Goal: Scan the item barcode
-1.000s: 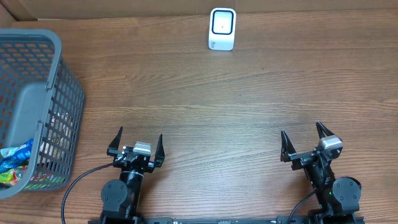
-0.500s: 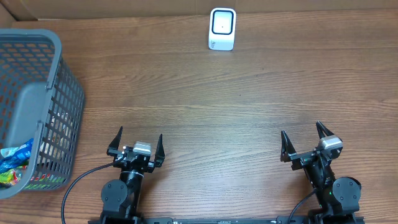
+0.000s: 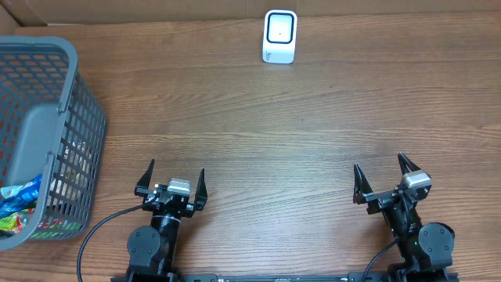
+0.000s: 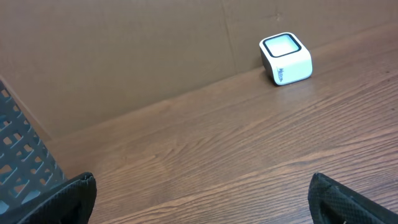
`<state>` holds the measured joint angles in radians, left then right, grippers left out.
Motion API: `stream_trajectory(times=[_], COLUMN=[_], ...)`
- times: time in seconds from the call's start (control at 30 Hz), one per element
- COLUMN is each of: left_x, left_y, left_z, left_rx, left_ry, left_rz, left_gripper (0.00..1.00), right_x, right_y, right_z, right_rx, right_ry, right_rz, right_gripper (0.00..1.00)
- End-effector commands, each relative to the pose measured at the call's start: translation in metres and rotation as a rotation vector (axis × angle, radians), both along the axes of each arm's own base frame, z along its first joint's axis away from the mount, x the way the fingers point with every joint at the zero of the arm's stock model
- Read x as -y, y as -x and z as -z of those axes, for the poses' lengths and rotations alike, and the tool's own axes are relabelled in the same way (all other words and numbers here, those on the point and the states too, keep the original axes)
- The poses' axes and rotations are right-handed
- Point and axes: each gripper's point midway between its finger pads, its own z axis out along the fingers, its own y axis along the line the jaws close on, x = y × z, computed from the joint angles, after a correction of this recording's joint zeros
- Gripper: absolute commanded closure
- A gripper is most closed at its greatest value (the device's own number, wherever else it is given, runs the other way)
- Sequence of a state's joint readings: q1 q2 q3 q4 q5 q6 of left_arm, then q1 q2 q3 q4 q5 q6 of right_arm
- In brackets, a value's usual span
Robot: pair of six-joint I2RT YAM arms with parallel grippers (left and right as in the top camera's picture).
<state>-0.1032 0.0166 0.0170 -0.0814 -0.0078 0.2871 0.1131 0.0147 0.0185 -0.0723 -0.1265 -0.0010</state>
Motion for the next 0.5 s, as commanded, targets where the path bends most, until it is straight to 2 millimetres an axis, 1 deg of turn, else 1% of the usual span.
stream_trajectory(times=[0.0, 0.47], left_x=[0.0016, 0.0012], left_y=[0.0001, 0.0001], left_z=[0.0021, 0.002], left_rx=[0.003, 0.003], left_ry=[0.016, 0.023], left_rz=[0.007, 0.004], left_gripper=[0.0, 0.0], right_x=[-0.0006, -0.0006], right_y=[0.0002, 0.0002], right_z=[0.0019, 0.002], right_rx=[0.005, 0.004], right_ry=[0.003, 0.003], right_rz=[-0.002, -0.002], right_gripper=[0.0, 0.0])
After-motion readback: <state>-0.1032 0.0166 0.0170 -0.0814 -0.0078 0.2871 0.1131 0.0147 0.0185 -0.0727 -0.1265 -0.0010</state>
